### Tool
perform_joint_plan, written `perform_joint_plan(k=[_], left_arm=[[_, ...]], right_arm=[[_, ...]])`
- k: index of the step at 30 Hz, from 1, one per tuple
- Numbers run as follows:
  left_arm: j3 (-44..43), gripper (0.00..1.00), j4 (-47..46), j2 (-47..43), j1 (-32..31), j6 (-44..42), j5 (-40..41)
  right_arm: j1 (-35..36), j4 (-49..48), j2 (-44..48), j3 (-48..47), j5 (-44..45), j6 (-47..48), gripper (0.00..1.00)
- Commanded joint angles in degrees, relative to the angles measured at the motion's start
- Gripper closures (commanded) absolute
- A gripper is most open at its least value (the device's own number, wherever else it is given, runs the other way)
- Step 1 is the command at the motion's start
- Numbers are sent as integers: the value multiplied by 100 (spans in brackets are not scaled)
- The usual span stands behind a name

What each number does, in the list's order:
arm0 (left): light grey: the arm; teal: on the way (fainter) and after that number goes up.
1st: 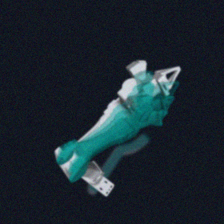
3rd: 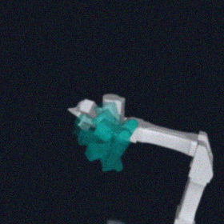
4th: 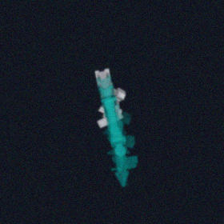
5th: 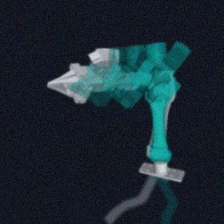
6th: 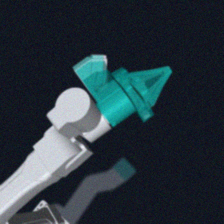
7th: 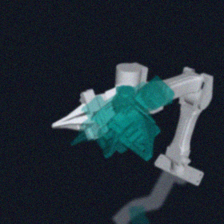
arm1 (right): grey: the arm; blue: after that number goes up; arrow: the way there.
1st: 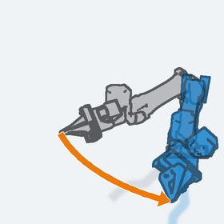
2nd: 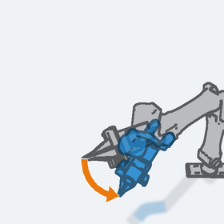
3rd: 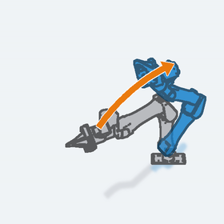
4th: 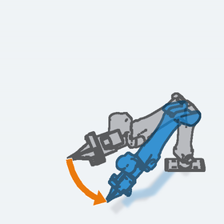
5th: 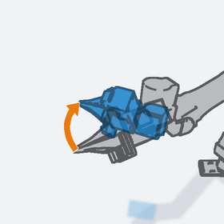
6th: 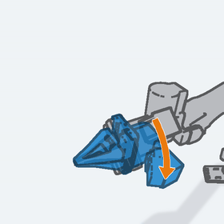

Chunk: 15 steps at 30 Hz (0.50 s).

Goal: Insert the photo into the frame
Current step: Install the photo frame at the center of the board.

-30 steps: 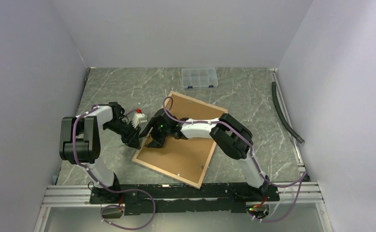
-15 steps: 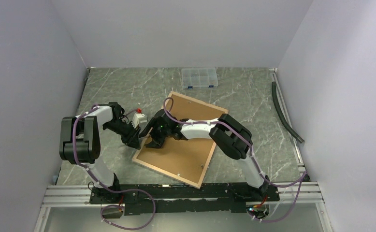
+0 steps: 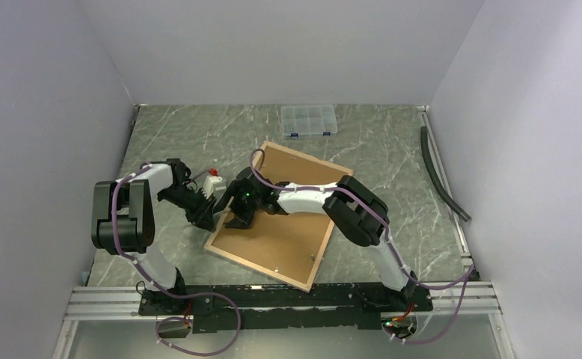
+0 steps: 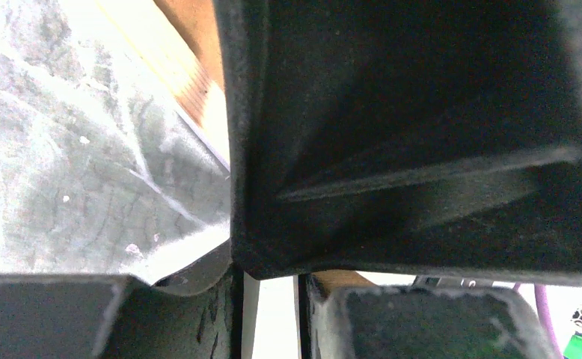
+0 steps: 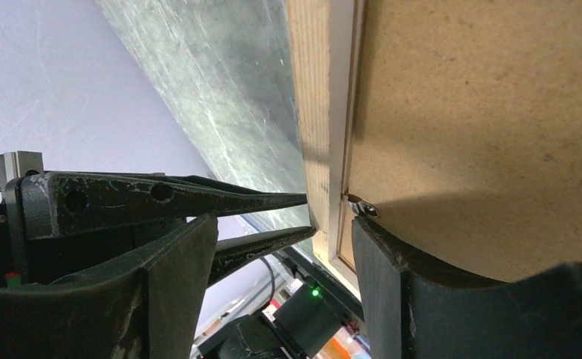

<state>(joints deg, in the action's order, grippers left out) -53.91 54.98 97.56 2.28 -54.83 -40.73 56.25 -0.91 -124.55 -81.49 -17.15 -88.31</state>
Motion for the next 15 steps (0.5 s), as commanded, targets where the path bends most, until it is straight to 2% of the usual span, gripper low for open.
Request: perform_joint_plan(k=[1, 8, 12, 15], left_arm=[[-88, 75, 151, -103, 58, -360, 113], [-1168, 73, 1167, 34, 793, -641, -387], [-1780, 71, 1585, 223, 1218, -632, -619], [-1934, 69, 1492, 246, 1287, -345, -649]], right_arm=[[-51, 291, -83, -300, 340, 497, 27], [-274, 1093, 484, -328, 339, 1441, 18], [-395, 1323, 842, -27, 352, 1696, 19], [-537, 1332, 1112, 301, 392, 1786, 21]])
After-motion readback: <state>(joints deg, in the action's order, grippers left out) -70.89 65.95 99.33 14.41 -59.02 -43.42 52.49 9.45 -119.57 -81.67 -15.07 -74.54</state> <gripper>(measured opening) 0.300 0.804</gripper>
